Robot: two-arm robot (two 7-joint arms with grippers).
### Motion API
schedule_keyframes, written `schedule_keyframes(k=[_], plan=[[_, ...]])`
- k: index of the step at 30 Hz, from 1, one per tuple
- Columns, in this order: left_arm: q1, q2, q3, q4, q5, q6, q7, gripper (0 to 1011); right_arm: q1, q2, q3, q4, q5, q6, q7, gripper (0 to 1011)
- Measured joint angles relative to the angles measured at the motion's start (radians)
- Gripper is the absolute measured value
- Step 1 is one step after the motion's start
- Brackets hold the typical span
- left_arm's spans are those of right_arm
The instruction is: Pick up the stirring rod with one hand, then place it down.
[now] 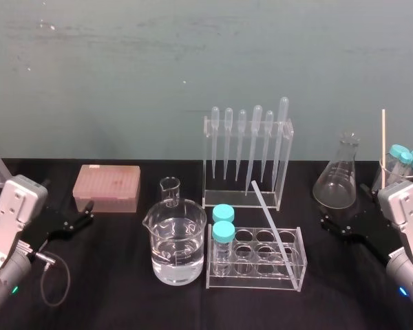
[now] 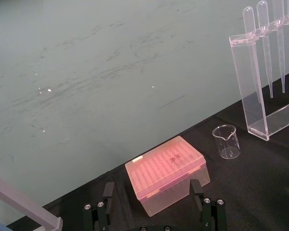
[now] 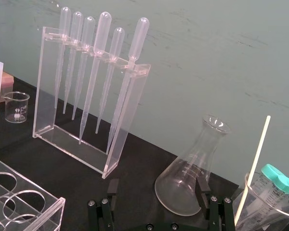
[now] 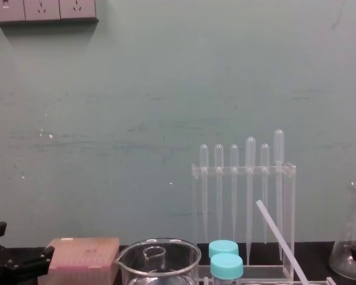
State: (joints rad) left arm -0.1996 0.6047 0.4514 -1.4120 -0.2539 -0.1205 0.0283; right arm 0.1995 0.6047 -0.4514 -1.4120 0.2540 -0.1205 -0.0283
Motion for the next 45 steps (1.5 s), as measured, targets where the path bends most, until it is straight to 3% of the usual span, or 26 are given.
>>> schedule_keyframes(k=[11, 16, 19, 21, 24, 27, 28, 33, 40, 45], plan=[[0.000, 0.000, 0.000, 0.000, 0.000, 0.000, 0.000, 1000, -0.006, -0.001, 0.010, -0.004, -0.007, -0.016, -0.002, 1003], [0.000, 0.000, 0.000, 0.000, 0.000, 0.000, 0.000, 1000, -0.029, 0.000, 0.039, -0.053, -0.023, -0.165, 0.007, 1003], [0.000, 0.000, 0.000, 0.000, 0.000, 0.000, 0.000, 1000, -0.028, 0.000, 0.042, -0.077, -0.012, -0.248, 0.056, 1003], [0.000, 0.000, 0.000, 0.000, 0.000, 0.000, 0.000, 1000, -0.015, -0.004, 0.035, -0.080, 0.017, -0.287, 0.113, 1003], [0.000, 0.000, 0.000, 0.000, 0.000, 0.000, 0.000, 1000, 0.012, -0.016, 0.017, -0.067, 0.082, -0.300, 0.214, 1003], [0.000, 0.000, 0.000, 0.000, 0.000, 0.000, 0.000, 1000, 0.035, -0.027, 0.003, -0.046, 0.140, -0.290, 0.292, 1003], [0.000, 0.000, 0.000, 0.000, 0.000, 0.000, 0.000, 1000, 0.051, -0.035, -0.005, -0.030, 0.178, -0.273, 0.343, 1003], [0.000, 0.000, 0.000, 0.000, 0.000, 0.000, 0.000, 1000, 0.100, -0.067, -0.021, 0.028, 0.287, -0.186, 0.476, 1003], [0.000, 0.000, 0.000, 0.000, 0.000, 0.000, 0.000, 1000, 0.144, -0.096, -0.030, 0.087, 0.345, -0.062, 0.548, 1003], [0.000, 0.000, 0.000, 0.000, 0.000, 0.000, 0.000, 1000, 0.174, -0.109, -0.039, 0.125, 0.358, 0.010, 0.585, 1003]])
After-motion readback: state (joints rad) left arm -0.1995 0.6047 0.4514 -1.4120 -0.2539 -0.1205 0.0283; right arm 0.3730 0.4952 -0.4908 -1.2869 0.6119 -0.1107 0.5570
